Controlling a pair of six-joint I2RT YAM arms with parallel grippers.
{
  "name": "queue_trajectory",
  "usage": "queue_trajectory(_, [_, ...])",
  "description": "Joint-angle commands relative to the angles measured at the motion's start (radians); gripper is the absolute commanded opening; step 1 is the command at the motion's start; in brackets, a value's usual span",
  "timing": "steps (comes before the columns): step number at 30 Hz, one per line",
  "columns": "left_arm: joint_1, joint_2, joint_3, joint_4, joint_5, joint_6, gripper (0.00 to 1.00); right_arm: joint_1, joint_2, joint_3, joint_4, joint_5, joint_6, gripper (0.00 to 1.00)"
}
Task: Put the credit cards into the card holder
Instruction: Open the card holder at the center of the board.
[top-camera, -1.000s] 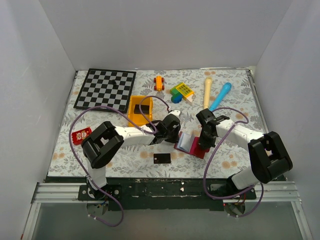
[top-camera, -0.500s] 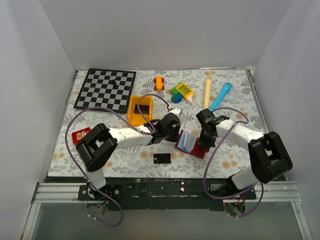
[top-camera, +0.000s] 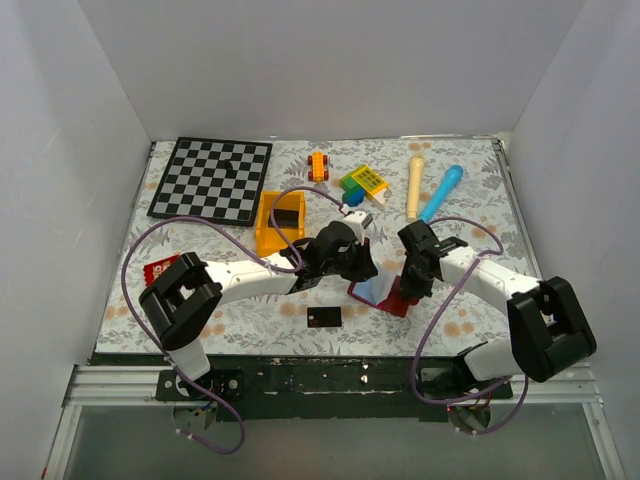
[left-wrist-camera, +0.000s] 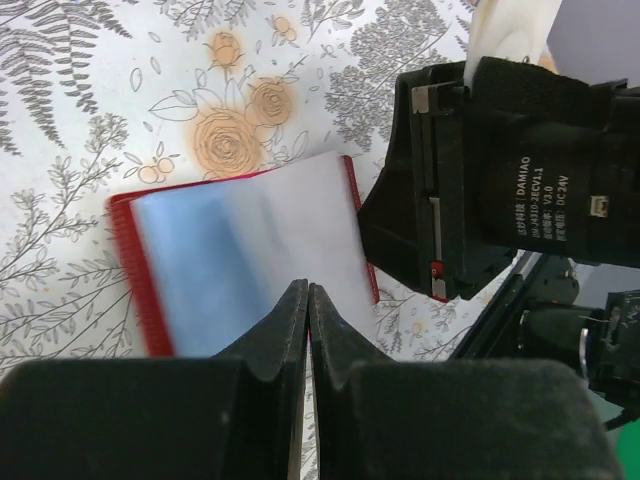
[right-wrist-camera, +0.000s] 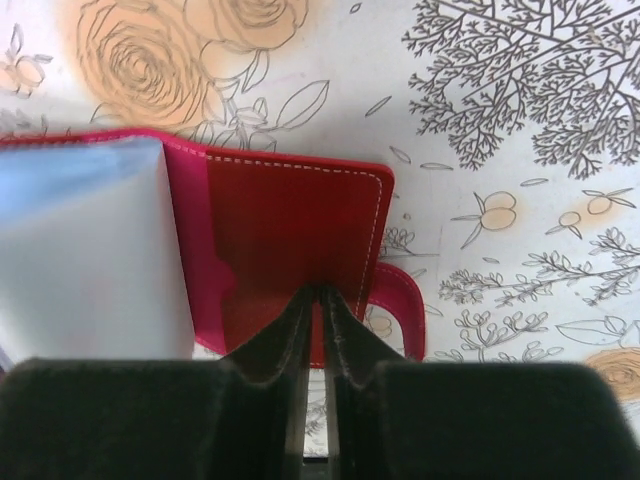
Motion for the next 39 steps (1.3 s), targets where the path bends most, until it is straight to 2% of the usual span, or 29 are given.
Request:
queue_trajectory(1, [-0.006, -0.036, 0.008, 0.052, 0.073, -0.012, 0.00, 0.000, -0.113, 0.006, -0.009, 0.031, -0.004, 0.21])
queue_trajectory(6, [-0.008, -0.013, 0.020, 0.053, 0.090, -0.012, 0.00, -0.005, -0.236, 0.057, -0.086, 0.108, -0.027, 0.35])
queue_trajectory(13, [-0.006, -0.051, -0.005, -0.022, -0.024, -0.012, 0.00, -0.011, -0.256, 0.053, -0.016, 0.004, -0.071, 0.36])
queue_trajectory(20, [0.003, -0.074, -0.034, -0.062, -0.076, -0.038, 0.00, -0.013, -0.127, 0.020, 0.068, -0.071, -0.071, 0.22])
queue_trajectory(24, [0.017, -0.071, -0.049, -0.054, -0.076, -0.060, 0.00, -0.013, -0.040, 0.036, 0.023, -0.044, -0.038, 0.10])
queue_trajectory(28, [0.032, -0.038, -0.051, -0.048, -0.062, -0.072, 0.18, -0.011, 0.019, 0.065, -0.031, -0.004, -0.030, 0.02])
queue_trajectory(30, [0.035, -0.016, -0.051, -0.036, -0.047, -0.080, 0.19, -0.013, 0.022, 0.065, -0.034, 0.001, -0.030, 0.01])
queue_trajectory(31, [0.035, -0.001, -0.051, -0.025, -0.039, -0.083, 0.16, -0.013, 0.020, 0.065, -0.034, 0.004, -0.030, 0.01])
queue_trajectory(33, [0.037, 0.019, -0.051, -0.013, -0.030, -0.090, 0.00, -0.013, 0.016, 0.063, -0.035, 0.007, -0.028, 0.01])
queue_trajectory(39, [0.055, 0.067, -0.054, 0.010, -0.025, -0.107, 0.00, -0.011, 0.020, 0.062, -0.049, 0.030, -0.027, 0.01])
